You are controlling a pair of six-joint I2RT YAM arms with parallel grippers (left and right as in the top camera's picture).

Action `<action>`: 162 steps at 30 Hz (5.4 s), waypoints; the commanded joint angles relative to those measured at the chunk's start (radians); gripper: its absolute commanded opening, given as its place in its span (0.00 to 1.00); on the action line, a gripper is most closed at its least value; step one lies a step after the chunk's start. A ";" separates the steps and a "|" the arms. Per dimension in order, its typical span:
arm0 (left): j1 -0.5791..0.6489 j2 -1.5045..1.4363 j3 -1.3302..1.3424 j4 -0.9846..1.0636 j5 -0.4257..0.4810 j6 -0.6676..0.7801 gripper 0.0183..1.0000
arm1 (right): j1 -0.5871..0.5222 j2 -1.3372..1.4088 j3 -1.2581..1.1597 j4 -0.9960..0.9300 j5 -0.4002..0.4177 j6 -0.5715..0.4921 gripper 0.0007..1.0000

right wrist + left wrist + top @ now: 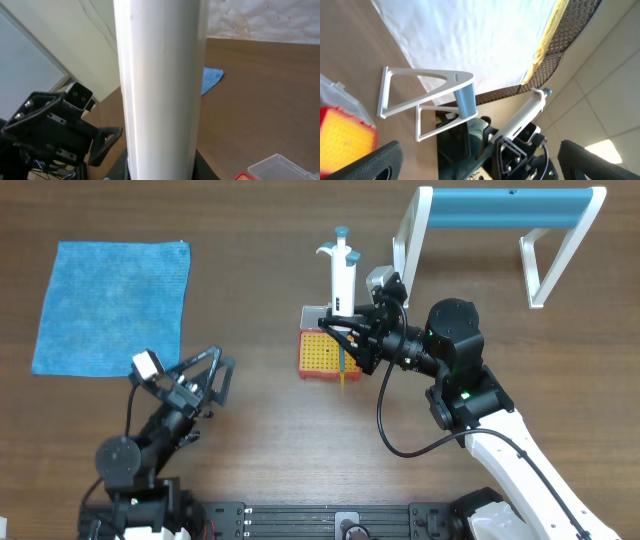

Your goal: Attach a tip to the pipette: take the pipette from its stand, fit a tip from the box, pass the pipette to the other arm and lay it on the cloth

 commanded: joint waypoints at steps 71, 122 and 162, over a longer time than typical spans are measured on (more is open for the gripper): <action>0.309 2.081 2.486 -1.814 -0.787 1.852 0.01 | -0.176 -0.034 0.014 -0.389 0.272 0.068 0.97; -0.127 1.321 2.425 -2.174 -0.600 1.449 0.96 | -0.177 -0.524 -0.005 -0.859 0.657 -0.333 0.97; -0.076 -0.410 -0.042 -0.500 -0.721 1.374 1.00 | -0.177 -1.076 -0.311 -1.117 0.648 -0.146 0.97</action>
